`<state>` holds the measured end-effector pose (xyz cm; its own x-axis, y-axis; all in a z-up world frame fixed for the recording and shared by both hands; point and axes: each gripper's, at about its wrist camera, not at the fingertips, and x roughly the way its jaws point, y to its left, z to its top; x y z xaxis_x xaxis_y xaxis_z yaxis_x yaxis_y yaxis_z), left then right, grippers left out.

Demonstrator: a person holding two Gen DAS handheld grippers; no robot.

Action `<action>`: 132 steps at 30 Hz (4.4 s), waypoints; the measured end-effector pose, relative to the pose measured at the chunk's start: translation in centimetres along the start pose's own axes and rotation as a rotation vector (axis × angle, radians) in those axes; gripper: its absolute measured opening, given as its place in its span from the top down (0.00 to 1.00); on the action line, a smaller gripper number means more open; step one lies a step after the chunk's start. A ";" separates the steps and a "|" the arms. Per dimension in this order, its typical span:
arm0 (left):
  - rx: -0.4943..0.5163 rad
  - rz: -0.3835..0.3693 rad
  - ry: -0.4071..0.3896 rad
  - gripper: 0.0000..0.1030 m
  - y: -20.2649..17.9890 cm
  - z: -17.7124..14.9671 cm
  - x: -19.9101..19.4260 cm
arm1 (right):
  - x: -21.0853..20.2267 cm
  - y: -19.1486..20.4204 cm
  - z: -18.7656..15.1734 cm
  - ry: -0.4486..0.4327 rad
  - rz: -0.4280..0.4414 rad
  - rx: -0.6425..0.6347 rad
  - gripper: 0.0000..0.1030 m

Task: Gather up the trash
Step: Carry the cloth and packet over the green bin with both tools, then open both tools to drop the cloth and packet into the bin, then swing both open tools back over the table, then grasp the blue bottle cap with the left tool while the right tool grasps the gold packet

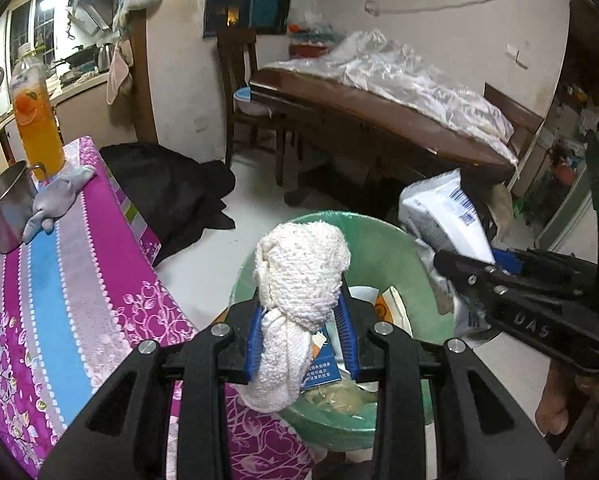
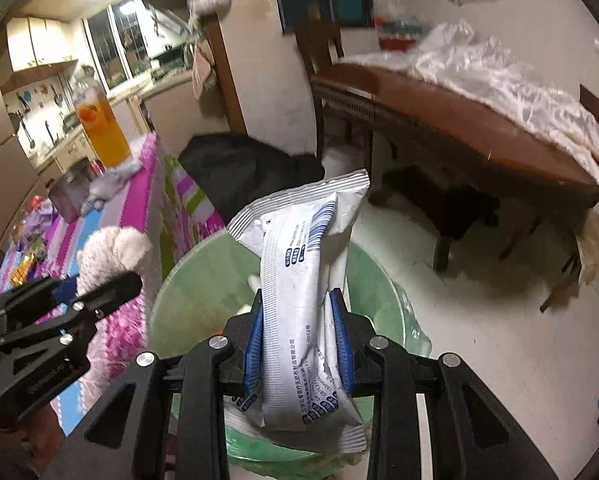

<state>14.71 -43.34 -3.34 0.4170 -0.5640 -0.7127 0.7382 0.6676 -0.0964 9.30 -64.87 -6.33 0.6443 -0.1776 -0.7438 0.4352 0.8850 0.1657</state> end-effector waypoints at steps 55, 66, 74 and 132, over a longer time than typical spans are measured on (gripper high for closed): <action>-0.014 0.104 0.040 0.34 2.5 -1.0 0.2 | -4.3 0.8 -2.7 -0.163 0.044 0.018 0.29; -0.098 0.208 0.010 0.34 11.1 -5.1 -5.0 | -7.7 10.3 -4.8 -0.324 0.153 -0.108 0.09; -0.155 0.302 0.006 0.34 19.0 -8.2 -8.7 | -6.4 18.0 -6.1 -0.270 0.268 -0.194 0.07; -0.479 0.347 0.075 1.00 50.6 -12.6 -16.9 | 11.5 54.5 -3.6 0.147 0.748 -0.526 0.27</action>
<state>38.35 6.10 -4.96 0.5395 -0.2498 -0.8041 0.2369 0.9614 -0.1398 38.18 -17.13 -8.15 0.5406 0.5430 -0.6426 -0.4262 0.8353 0.3472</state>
